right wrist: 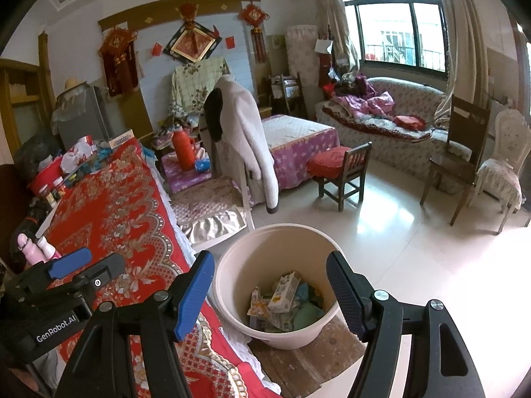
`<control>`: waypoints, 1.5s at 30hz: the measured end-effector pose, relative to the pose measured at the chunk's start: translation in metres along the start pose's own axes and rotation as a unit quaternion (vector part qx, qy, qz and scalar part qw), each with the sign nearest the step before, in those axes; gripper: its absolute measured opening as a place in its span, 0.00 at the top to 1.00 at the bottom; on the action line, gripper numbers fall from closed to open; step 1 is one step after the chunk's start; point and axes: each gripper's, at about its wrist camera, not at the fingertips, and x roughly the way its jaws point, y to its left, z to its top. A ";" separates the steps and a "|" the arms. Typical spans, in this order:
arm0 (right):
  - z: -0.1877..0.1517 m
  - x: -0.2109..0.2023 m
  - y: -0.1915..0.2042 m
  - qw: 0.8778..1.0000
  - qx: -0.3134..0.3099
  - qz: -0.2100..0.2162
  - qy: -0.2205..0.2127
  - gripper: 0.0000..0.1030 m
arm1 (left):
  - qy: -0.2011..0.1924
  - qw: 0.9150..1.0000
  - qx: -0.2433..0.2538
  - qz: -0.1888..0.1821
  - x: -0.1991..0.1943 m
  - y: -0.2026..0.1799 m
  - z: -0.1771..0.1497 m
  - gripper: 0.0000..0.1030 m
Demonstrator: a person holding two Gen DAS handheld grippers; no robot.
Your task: Collect trash
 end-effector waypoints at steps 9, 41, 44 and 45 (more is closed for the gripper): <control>-0.001 -0.004 0.004 1.000 -0.004 -0.002 -0.003 0.33 | -0.003 1.000 0.003 0.002 -0.002 -0.001 0.000 0.37; -0.004 -0.004 0.003 1.000 -0.003 -0.003 -0.001 0.30 | -0.002 1.000 0.004 0.000 -0.005 -0.001 0.001 0.37; -0.008 -0.004 0.002 1.000 -0.002 -0.003 0.002 0.30 | 0.000 1.000 0.005 -0.001 -0.004 0.000 0.000 0.37; -0.010 -0.004 0.002 1.000 -0.001 -0.003 0.003 0.30 | 0.000 1.000 0.006 -0.001 -0.004 -0.001 -0.001 0.37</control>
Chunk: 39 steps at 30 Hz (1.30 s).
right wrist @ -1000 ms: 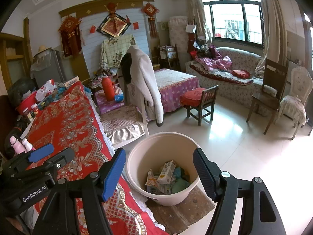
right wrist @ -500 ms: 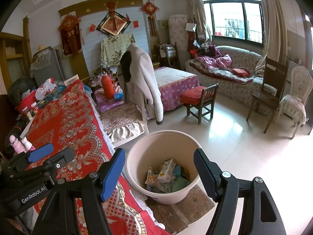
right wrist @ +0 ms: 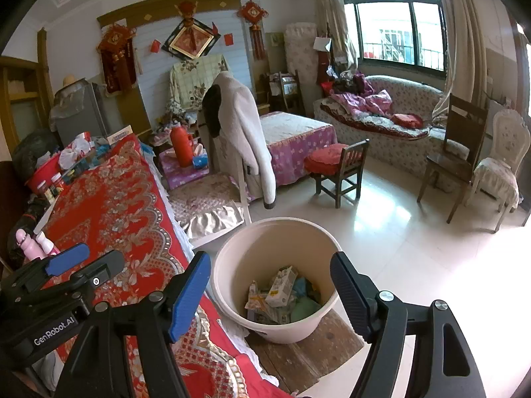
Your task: Collect trash
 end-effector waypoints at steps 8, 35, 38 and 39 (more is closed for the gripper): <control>0.000 0.001 -0.002 1.000 -0.001 0.000 0.000 0.29 | 0.001 1.000 0.001 -0.001 0.002 0.000 -0.002 0.37; -0.012 0.006 0.000 1.000 0.001 -0.001 0.013 0.28 | 0.004 1.000 -0.001 -0.001 0.003 -0.002 -0.007 0.37; -0.011 0.006 -0.001 1.000 0.001 0.000 0.014 0.28 | 0.004 1.000 -0.002 -0.001 0.003 -0.002 -0.007 0.37; -0.011 0.006 -0.001 1.000 0.000 -0.001 0.014 0.28 | 0.004 1.000 -0.002 -0.001 0.003 -0.002 -0.008 0.37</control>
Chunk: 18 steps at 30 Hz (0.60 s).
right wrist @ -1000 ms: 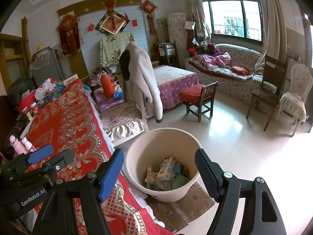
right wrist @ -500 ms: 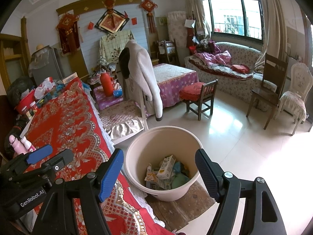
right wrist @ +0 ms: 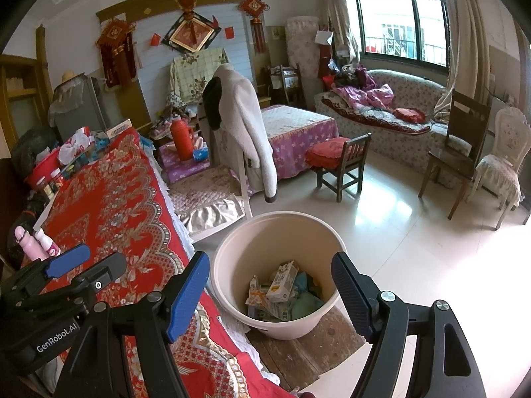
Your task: Collect trash
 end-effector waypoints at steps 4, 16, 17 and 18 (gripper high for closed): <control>-0.002 0.001 0.000 1.000 0.000 0.000 0.003 0.28 | 0.002 1.000 0.002 -0.001 0.002 0.000 -0.004 0.37; 0.000 0.005 -0.007 1.000 0.002 -0.001 0.011 0.28 | 0.010 1.000 0.007 -0.007 0.009 0.000 0.001 0.37; 0.000 0.005 -0.009 1.000 0.004 -0.001 0.011 0.28 | 0.010 1.000 0.008 -0.007 0.010 -0.001 0.002 0.37; -0.001 0.005 -0.009 1.000 0.004 -0.001 0.012 0.28 | 0.010 1.000 0.008 -0.007 0.010 -0.001 0.002 0.37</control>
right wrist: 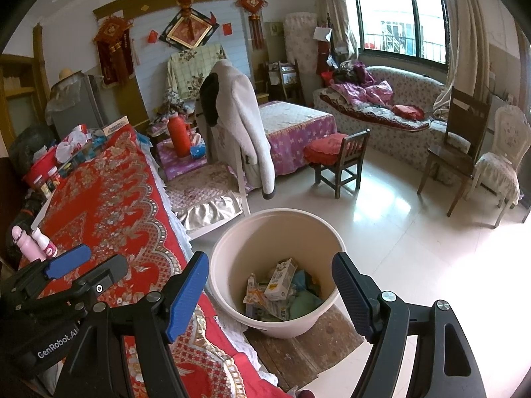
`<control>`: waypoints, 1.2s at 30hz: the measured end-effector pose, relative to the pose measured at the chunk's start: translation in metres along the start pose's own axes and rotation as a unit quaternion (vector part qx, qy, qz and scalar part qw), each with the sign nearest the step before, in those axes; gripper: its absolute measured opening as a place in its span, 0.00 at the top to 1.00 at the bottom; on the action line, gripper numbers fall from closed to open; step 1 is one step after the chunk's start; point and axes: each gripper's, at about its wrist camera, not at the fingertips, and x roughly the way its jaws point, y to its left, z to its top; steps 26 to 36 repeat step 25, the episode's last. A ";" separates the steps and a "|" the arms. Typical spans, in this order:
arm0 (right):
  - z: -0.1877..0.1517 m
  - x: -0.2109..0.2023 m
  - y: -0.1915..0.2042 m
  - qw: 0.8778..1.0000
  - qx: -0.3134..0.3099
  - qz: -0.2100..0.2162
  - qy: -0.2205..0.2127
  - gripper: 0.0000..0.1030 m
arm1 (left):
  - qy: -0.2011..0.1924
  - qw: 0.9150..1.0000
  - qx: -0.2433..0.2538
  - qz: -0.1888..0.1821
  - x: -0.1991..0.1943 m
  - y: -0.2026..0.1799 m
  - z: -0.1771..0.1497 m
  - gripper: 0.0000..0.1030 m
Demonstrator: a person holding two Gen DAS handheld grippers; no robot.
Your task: Collect trash
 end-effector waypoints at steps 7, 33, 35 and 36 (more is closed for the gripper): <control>0.002 0.000 -0.005 1.000 -0.001 0.001 0.004 0.27 | 0.004 1.000 0.000 -0.002 0.005 0.000 0.002 0.37; 0.014 0.015 -0.007 0.999 -0.017 0.005 0.029 0.26 | 0.025 0.999 -0.023 -0.006 0.016 0.013 -0.003 0.37; 0.014 0.015 -0.007 0.999 -0.017 0.005 0.029 0.26 | 0.025 0.999 -0.023 -0.006 0.016 0.013 -0.003 0.37; 0.014 0.015 -0.007 0.999 -0.017 0.005 0.029 0.26 | 0.025 0.999 -0.023 -0.006 0.016 0.013 -0.003 0.37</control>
